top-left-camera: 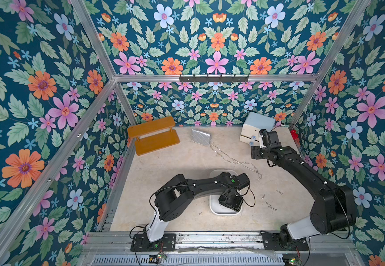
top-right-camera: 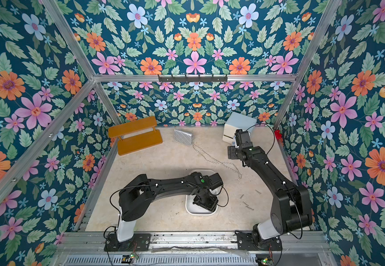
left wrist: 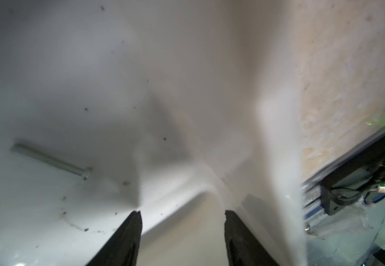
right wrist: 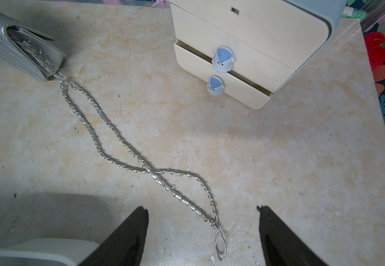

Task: Take out the screws from the storage box
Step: Pick up the screw from the storage box.

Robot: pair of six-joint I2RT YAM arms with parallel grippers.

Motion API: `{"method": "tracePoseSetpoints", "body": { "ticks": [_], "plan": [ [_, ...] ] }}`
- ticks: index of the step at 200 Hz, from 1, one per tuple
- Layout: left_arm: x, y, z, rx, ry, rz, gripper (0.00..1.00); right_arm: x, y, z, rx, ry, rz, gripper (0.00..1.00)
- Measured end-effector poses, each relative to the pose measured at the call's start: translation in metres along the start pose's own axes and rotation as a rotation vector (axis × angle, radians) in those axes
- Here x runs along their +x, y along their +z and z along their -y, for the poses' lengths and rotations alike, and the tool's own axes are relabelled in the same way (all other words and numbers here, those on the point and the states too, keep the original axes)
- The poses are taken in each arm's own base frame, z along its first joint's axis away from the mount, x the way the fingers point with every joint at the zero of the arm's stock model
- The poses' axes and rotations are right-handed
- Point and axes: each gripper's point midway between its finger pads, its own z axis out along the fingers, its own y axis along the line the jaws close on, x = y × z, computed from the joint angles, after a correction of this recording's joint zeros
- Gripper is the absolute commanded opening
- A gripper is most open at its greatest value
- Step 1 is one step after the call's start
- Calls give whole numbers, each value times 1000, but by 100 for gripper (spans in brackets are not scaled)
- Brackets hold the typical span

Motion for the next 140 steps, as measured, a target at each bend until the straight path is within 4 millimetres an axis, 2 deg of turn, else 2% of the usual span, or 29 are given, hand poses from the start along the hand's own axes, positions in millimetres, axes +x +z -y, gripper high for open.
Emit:
{"method": "tracePoseSetpoints", "body": {
  "ticks": [35,77,140],
  "plan": [
    [-3,-8,-13,5,-42,30,59,-2,0,-2,-8,0,3,79],
    [-19,-24,-31,-11,-149,119,58,-5,-2,-2,-9,1,10,79],
    [-32,-9,-41,-56,-222,106,54,-8,-8,-4,-23,3,25,80]
  ]
}}
